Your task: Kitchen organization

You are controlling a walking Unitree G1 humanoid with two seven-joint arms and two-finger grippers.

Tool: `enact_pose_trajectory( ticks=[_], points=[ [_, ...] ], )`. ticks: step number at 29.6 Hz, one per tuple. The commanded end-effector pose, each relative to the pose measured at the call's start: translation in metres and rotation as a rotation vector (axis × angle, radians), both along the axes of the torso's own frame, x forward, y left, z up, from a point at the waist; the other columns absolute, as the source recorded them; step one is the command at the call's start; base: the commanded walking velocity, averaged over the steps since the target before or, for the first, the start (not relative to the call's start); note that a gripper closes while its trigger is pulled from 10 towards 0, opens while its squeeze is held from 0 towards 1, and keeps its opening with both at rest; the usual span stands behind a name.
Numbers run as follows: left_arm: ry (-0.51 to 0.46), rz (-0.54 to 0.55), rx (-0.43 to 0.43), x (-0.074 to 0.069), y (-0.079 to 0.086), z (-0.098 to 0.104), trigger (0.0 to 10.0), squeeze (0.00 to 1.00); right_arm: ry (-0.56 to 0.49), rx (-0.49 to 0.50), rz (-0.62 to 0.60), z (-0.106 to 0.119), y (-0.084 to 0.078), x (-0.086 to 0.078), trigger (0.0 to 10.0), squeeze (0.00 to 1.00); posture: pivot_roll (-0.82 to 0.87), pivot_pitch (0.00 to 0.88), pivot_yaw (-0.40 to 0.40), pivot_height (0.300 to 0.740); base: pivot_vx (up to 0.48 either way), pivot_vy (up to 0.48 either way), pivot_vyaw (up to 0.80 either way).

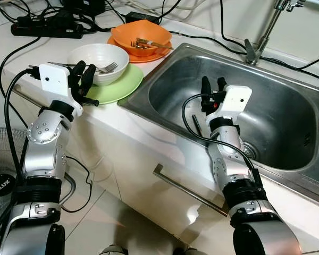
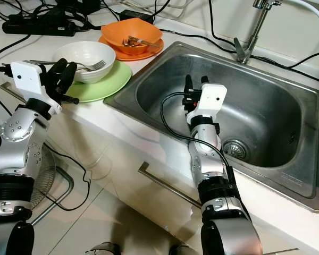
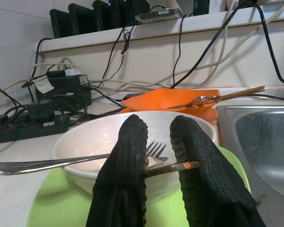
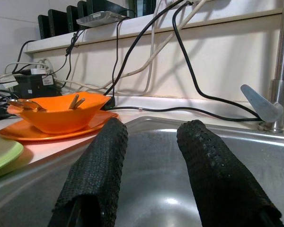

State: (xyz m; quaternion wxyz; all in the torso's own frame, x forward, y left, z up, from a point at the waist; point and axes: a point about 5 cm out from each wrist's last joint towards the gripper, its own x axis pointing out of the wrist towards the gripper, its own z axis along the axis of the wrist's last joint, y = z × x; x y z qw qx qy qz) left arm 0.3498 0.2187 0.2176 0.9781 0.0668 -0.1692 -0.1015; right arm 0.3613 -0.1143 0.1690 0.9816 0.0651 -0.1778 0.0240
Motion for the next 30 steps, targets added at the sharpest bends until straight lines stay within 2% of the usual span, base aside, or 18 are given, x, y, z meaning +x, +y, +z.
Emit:
enact_pose_trajectory(
  ticks=[1,8,9,10,11,12,13,24,30],
  points=[
    [-0.026,-0.012,0.008,-0.001,-0.004,0.006,0.0,0.0,0.037,0.018,-0.022,-0.008,-0.006,-0.001,10.0,0.0,0.13,0.096,-0.046,0.74,0.0,0.0,0.0],
    [-0.023,-0.035,-0.023,-0.002,-0.009,0.008,0.0,0.0,0.036,0.016,-0.023,-0.008,-0.007,-0.001,10.0,0.0,0.13,0.095,-0.045,0.74,0.0,0.0,0.0],
    [-0.013,-0.057,-0.022,-0.002,-0.012,0.007,0.9,0.0,0.036,0.016,-0.023,-0.008,-0.007,-0.001,10.0,0.0,0.13,0.095,-0.047,0.74,0.0,0.0,0.0],
    [-0.006,-0.072,-0.019,-0.002,-0.015,0.006,0.9,0.0,0.036,0.016,-0.023,-0.008,-0.007,-0.001,10.0,0.0,0.13,0.095,-0.047,0.74,0.0,0.0,0.0],
    [0.004,-0.088,-0.013,-0.003,-0.018,0.005,7.9,0.0,0.037,0.015,-0.023,-0.008,-0.007,-0.001,10.0,0.0,0.13,0.096,-0.046,0.74,0.0,0.0,0.0],
    [0.01,-0.096,-0.007,-0.003,-0.019,0.004,7.9,0.0,0.037,0.015,-0.023,-0.008,-0.007,-0.001,10.0,0.0,0.13,0.096,-0.046,0.74,0.0,0.0,0.0],
    [0.014,-0.101,-0.008,-0.003,-0.021,0.003,10.0,0.0,0.037,0.015,-0.022,-0.008,-0.007,-0.001,10.0,0.0,0.13,0.096,-0.046,0.74,0.0,0.0,0.0],
    [0.01,-0.148,-0.021,-0.005,-0.033,0.006,10.0,0.0,0.036,0.015,-0.025,-0.008,-0.007,-0.001,10.0,0.0,0.13,0.097,-0.047,0.74,0.0,0.0,0.0],
    [-0.088,-0.132,-0.025,-0.009,-0.031,0.031,10.0,0.0,0.036,0.016,-0.026,-0.008,-0.007,-0.001,10.0,0.0,0.13,0.097,-0.047,0.74,0.0,0.0,0.0]
  ],
)
